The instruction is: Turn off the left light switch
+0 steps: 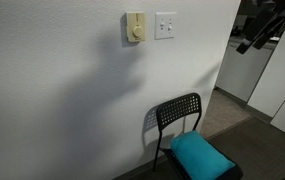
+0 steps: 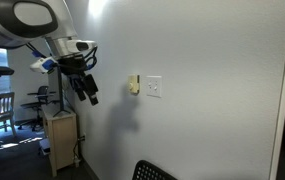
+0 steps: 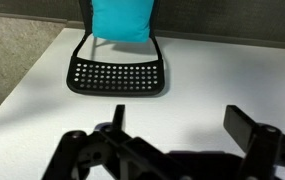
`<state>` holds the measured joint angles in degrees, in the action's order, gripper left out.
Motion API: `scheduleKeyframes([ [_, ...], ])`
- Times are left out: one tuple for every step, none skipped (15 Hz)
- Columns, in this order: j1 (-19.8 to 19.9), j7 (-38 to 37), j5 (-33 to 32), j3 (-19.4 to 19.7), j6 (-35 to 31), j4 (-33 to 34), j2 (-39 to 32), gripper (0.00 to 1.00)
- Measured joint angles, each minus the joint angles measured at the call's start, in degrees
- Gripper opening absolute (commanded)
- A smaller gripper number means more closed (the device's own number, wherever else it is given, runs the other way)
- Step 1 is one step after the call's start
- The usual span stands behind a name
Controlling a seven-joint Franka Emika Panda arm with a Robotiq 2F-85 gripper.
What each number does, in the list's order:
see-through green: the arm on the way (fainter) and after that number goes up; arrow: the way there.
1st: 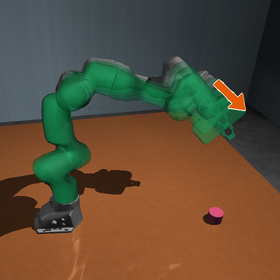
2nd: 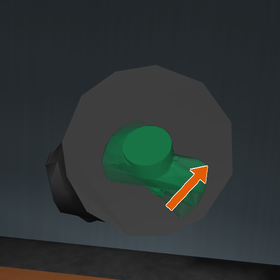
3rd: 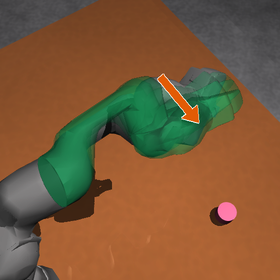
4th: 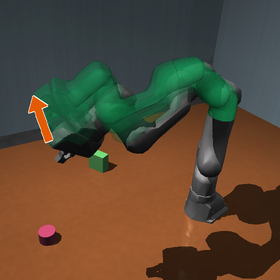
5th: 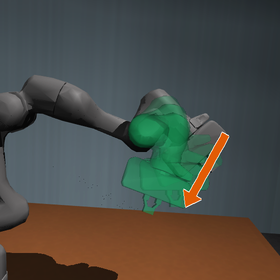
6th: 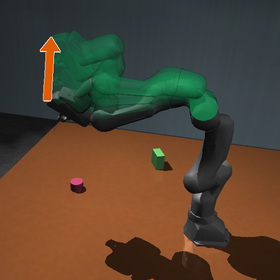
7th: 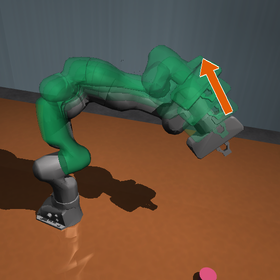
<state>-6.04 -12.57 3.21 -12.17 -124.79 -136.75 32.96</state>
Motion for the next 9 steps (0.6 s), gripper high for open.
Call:
scheduleKeyframes([
  [-0.1, 0.1, 0.0, 0.0, 0.0, -0.1, 0.0, 1.0],
  [-0.3, 1.0, 0.0, 0.0, -0.3, -0.2, 0.0, 1.0],
  [-0.5, 2.7, -0.3, 0.0, -1.5, -0.5, 0.0, 1.0],
  [-0.6, 4.6, -1.4, 0.0, -3.4, -0.9, 0.0, 1.0],
  [-0.7, 6.2, -3.0, 0.0, -5.8, -1.5, -0.1, 1.0],
  [-0.8, 7.6, -4.6, 0.0, -8.4, -2.1, -0.4, 1.0],
  [-0.9, 9.1, -6.2, 0.0, -11.2, -2.7, -0.8, 1.0],
  [-1.1, 10.8, -7.2, 0.0, -14.2, -3.2, -1.3, 1.0],
  [-1.4, 12.7, -7.5, 0.1, -16.9, -3.5, -2.1, 1.0],
])
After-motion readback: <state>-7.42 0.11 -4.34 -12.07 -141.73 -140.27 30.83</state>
